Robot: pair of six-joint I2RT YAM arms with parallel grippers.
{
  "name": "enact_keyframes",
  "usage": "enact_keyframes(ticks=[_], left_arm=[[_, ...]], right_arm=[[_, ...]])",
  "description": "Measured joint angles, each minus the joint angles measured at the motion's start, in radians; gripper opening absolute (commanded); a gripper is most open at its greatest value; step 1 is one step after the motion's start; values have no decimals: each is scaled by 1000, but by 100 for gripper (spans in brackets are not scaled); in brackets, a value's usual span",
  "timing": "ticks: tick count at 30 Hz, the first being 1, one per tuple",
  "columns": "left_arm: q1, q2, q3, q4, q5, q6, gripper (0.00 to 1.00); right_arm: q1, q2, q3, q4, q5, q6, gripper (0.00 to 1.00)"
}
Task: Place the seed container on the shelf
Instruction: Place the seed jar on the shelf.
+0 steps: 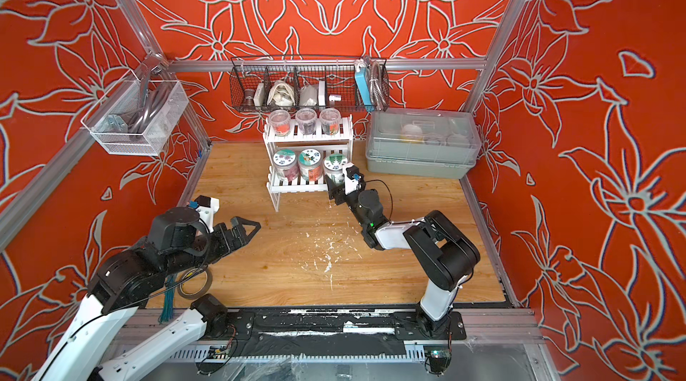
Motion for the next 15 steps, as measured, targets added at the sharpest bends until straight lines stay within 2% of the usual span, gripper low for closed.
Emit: enact_keyframes(ticks=[15], left_arm=[[14, 6, -2, 4, 5, 12, 99]], right_arm=[[-5, 55, 47, 62, -11, 2, 66]])
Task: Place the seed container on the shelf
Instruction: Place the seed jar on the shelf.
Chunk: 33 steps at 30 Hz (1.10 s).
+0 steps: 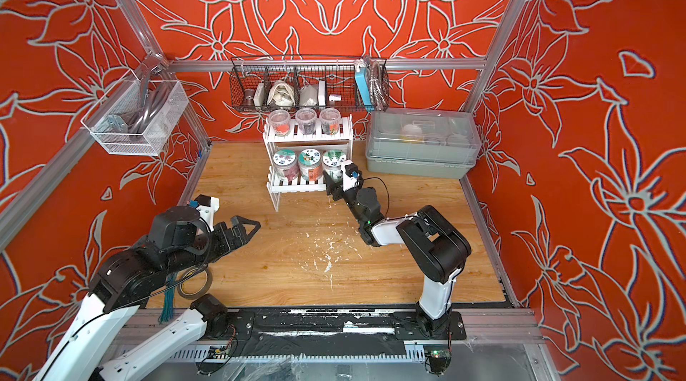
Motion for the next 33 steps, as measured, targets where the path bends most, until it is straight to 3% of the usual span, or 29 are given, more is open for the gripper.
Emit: enact_keyframes(ticks=[9, 21, 33], left_arm=[[6, 0, -19, 5, 8, 0, 99], [7, -5, -19, 9, 13, 2, 99], [13, -27, -19, 9, 18, 3, 99]], right_arm=[[-1, -6, 3, -18, -29, -9, 68], [-1, -94, 17, -271, -30, -84, 69], [-1, -103, 45, -345, -30, -90, 75]])
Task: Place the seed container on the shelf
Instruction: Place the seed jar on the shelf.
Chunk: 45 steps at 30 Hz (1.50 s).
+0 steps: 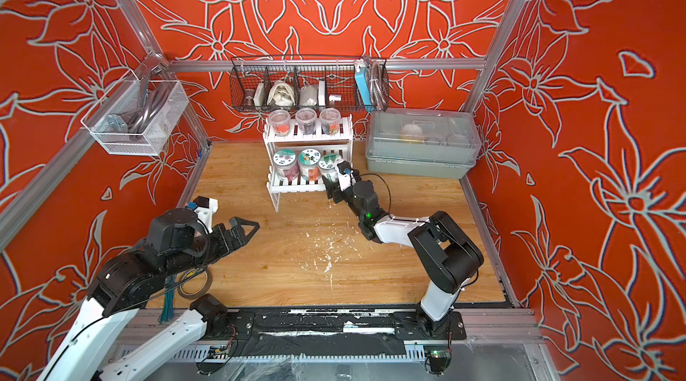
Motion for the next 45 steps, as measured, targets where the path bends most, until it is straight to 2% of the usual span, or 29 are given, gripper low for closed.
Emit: enact_keyframes(ticks=[7, 12, 18, 26, 35, 45], left_arm=[[0, -2, -3, 2, 3, 0, 99], [0, -2, -23, 8, 9, 0, 99], [1, -2, -34, 19, 14, -1, 99], [1, -2, -34, 23, 15, -1, 99], [2, -4, -34, 23, 16, -1, 99], [5, -8, -34, 23, 17, -1, 99]], right_arm=[[0, -8, 0, -17, 0, 2, 69], [0, -25, 0, -49, -1, 5, 70], [0, -28, 0, -53, -1, 6, 80], [0, -28, 0, -53, 0, 12, 88], [0, -29, 0, -63, 4, 11, 93], [0, -42, 0, -78, 10, 11, 93]])
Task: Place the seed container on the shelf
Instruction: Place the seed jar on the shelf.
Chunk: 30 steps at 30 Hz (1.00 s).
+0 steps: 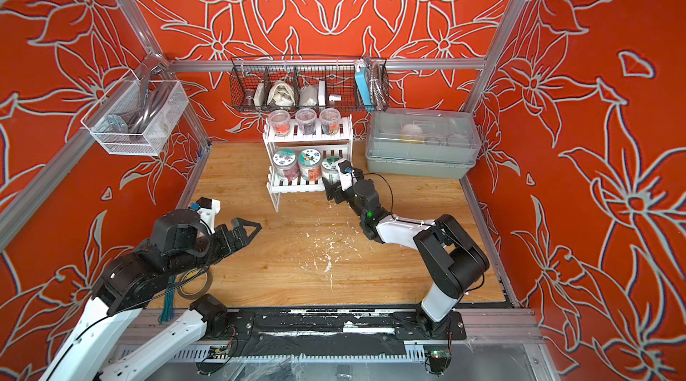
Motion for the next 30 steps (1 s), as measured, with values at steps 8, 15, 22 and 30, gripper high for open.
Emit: enact_keyframes(ticks=[8, 15, 22, 30], left_arm=[[0, -4, 0, 0, 2, 0, 99], [0, -7, -6, 5, 2, 0, 99], [0, -10, -18, 8, 9, -3, 99], [1, -17, -47, 28, 19, -7, 99]], right_arm=[[0, -30, 0, -28, 14, 0, 93], [0, -85, 0, -76, 16, 0, 93], [0, -151, -25, -129, 16, 1, 88], [0, -237, -69, -203, 5, 18, 65]])
